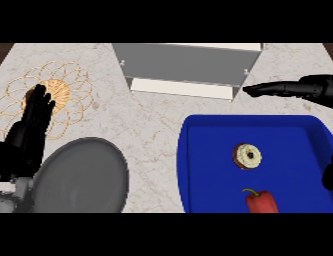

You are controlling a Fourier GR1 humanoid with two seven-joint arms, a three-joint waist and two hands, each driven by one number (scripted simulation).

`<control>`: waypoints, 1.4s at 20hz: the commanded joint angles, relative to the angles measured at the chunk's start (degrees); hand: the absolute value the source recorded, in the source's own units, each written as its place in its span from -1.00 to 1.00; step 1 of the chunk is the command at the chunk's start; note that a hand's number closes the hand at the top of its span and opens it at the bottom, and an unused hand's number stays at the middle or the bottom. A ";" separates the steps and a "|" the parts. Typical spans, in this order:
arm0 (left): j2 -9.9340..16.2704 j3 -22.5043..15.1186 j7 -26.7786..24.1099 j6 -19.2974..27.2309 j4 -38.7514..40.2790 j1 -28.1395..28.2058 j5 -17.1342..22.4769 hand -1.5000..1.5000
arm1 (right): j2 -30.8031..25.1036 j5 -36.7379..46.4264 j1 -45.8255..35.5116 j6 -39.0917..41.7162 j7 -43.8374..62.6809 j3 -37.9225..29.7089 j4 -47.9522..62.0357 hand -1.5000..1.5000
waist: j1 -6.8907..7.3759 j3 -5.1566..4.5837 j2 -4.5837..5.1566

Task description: Pick the cupcake from the tray and place it in the tiered shelf

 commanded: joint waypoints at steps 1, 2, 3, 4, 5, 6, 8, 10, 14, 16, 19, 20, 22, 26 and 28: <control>-0.13 -0.19 0.65 -0.02 -0.02 0.02 -0.30 0.00 | -3.25 13.48 -2.54 -1.60 -0.12 1.28 -9.04 -1.00 | -0.79 0.03 -0.25; 0.82 0.93 0.87 0.47 -0.36 -1.08 -0.77 0.00 | -4.35 16.84 -2.70 -1.93 -0.77 1.06 -9.71 -1.00 | -0.66 0.08 -0.13; -0.73 -0.01 0.07 0.65 0.79 -0.73 -0.94 0.00 | -4.53 18.64 -4.22 -2.51 0.35 1.49 -11.40 -1.00 | -0.63 0.00 -0.03; 0.30 0.56 0.02 -0.86 -0.90 1.35 0.19 0.00 | -5.20 20.02 -2.65 -3.28 2.40 2.62 -14.29 -1.00 | -0.64 -0.03 -0.31; -0.73 -0.40 -0.29 -0.02 -0.91 2.41 -0.61 0.00 | -4.76 21.61 -2.36 -5.00 4.28 3.23 -17.05 -1.00 | -0.81 -0.05 -0.35; -0.87 0.90 0.34 0.41 0.69 -0.95 -0.50 0.00 | -5.13 26.34 0.55 -5.41 1.94 4.37 -17.99 -1.00 | -1.30 0.03 0.00; -0.96 0.61 0.30 -0.42 0.82 -0.47 -0.53 0.00 | -0.23 29.29 0.49 -9.63 10.63 8.55 -20.84 -1.00 | -0.61 -0.07 0.02; -0.84 0.75 1.46 0.20 -0.23 -1.30 -2.05 0.00 | -0.26 32.32 4.90 -9.33 10.63 8.71 -22.44 -1.00 | -0.65 -0.02 0.10; -0.81 1.17 2.21 -1.16 -3.12 2.20 -1.42 0.00 | 2.03 39.99 5.00 -10.60 14.08 10.00 -23.82 -1.00 | -0.10 -0.02 0.11; -1.76 1.29 1.64 -1.04 -0.78 -0.29 -2.52 0.00 | 2.87 46.83 6.75 -12.65 11.34 12.10 -22.93 -1.00 | -0.24 0.00 0.24; -0.14 3.45 2.38 -2.76 -3.39 1.36 -0.96 0.00 | 0.38 52.43 8.47 -13.31 11.05 12.42 -23.51 -1.00 | -0.16 0.01 0.18; -2.84 0.11 2.98 -0.34 -2.25 -0.30 -3.79 0.00 | 1.88 55.14 7.01 -12.92 12.41 14.93 -20.97 -1.00 | -0.08 0.00 0.29; -2.28 1.57 0.52 -2.06 -4.17 3.91 -2.64 0.00 | 3.37 60.41 8.71 -16.00 12.20 16.65 -18.56 -1.00 | 0.30 0.00 0.23; -1.74 5.06 3.94 -4.15 -4.48 1.91 -2.30 0.00 | 6.30 63.08 10.62 -15.75 7.54 12.42 -15.36 -1.00 | -0.05 -0.01 0.22; -4.51 4.52 -1.86 -5.46 0.98 1.97 -3.70 0.00 | 7.01 64.62 11.86 -16.13 4.82 11.23 -14.38 -1.00 | -0.23 -0.03 0.26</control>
